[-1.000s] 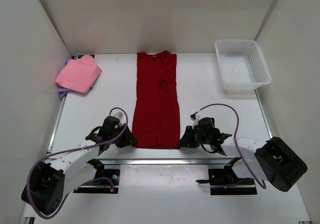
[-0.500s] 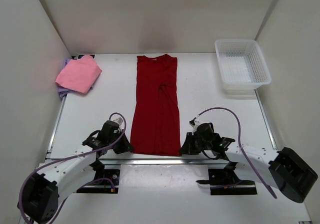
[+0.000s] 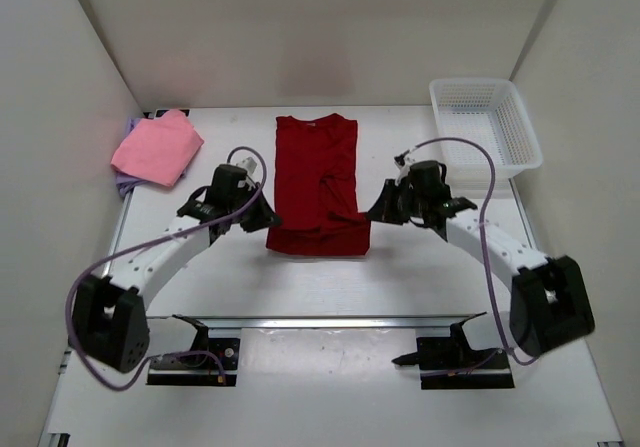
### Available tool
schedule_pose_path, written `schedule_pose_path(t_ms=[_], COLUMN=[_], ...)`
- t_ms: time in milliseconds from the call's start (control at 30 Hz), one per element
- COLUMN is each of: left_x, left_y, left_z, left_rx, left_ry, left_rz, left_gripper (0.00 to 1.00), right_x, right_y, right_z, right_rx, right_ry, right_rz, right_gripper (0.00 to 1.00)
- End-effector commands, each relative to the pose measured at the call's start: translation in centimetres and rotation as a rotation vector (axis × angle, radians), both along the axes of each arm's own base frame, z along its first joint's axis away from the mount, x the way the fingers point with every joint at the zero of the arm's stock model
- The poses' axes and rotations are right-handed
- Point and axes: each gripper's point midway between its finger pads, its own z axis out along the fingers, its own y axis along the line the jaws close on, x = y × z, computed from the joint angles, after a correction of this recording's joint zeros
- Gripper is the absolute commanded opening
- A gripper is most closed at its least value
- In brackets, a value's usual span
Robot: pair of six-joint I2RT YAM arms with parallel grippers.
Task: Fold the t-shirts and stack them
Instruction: Fold the folded rectangular tshirt in 1/3 of the way
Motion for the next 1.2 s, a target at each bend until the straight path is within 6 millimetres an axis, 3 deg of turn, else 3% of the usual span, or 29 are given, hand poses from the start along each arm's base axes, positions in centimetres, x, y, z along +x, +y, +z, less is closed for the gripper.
schedule_pose_path(t_ms=[0, 133, 167, 200, 233, 267, 300, 333, 467, 633, 733, 800, 900, 933, 1000, 1067, 1133, 1167], left_x=[5.6, 10.4, 11.8, 12.5, 13.4, 14.0, 14.3, 15.1, 17.2, 20.3, 21.8, 21.6, 22.4, 22.8, 22.4, 22.4, 21.5, 20.9], left_y=[0.2, 1.5, 2.2, 2.6, 2.4, 2.0, 1.9, 1.7, 0.8, 0.7, 0.7, 0.2, 0.4, 0.6, 0.4, 1.4, 2.7, 2.8], left_z=[1.4, -0.1, -0.5, -1.7, -1.4, -2.1, -3.1, -2.7, -3.9, -4.6, -3.8, -3.0, -0.9, -0.3, -1.0, 0.3, 0.4, 1.8], left_rx=[0.023, 0.055, 0.072, 0.077, 0.06, 0.045, 0.059, 0.063, 0.04, 0.013, -0.018, -0.051, -0.036, -0.044, -0.063, -0.084, -0.079, -0.09], left_ry=[-0.117, -0.106, -0.109, -0.094, -0.098, -0.081, -0.059, -0.074, -0.091, -0.1, -0.125, -0.157, -0.249, -0.251, -0.203, -0.224, -0.231, -0.253], left_rz=[0.05, 0.143, 0.181, 0.194, 0.202, 0.183, 0.189, 0.188, 0.182, 0.208, 0.212, 0.206, 0.229, 0.233, 0.203, 0.224, 0.257, 0.263], left_gripper=[0.0, 0.0, 0.0, 0.0, 0.0, 0.0, 0.0, 0.0, 0.0, 0.02, 0.05, 0.07, 0.21, 0.24, 0.36, 0.53, 0.56, 0.55], right_x=[4.8, 10.4, 11.3, 12.3, 13.6, 13.9, 14.8, 15.8, 18.2, 19.8, 20.2, 20.0, 20.6, 20.6, 20.6, 20.5, 20.1, 19.6], right_y=[0.3, 0.5, 0.3, 0.5, 0.7, 0.7, 0.8, 0.9, 0.3, -0.1, -0.4, -0.5, -0.9, -1.0, -1.0, -1.2, -0.9, -0.7], right_z=[0.9, 1.3, 0.4, 1.1, 1.0, -0.6, 0.4, 0.2, -2.1, -4.3, -5.3, -5.3, -3.9, -3.2, -1.7, -0.4, 1.8, 1.5], right_rx=[-0.019, -0.016, -0.016, -0.006, -0.009, -0.015, -0.012, -0.014, -0.038, -0.042, -0.054, -0.052, -0.027, -0.022, -0.027, -0.06, -0.085, -0.114], right_ry=[-0.063, -0.083, -0.058, -0.072, -0.074, -0.033, -0.058, -0.055, -0.023, 0.017, 0.034, 0.043, 0.009, 0.0, -0.025, -0.057, -0.113, -0.122], right_rz=[0.043, 0.031, 0.025, 0.032, 0.025, 0.031, 0.037, 0.037, 0.01, 0.009, 0.002, -0.011, -0.029, -0.03, -0.023, -0.035, -0.03, -0.028], right_gripper=[0.0, 0.0, 0.0, 0.0, 0.0, 0.0, 0.0, 0.0, 0.0, 0.0, 0.0, 0.0, 0.09, 0.18, 0.26, 0.32, 0.32, 0.32])
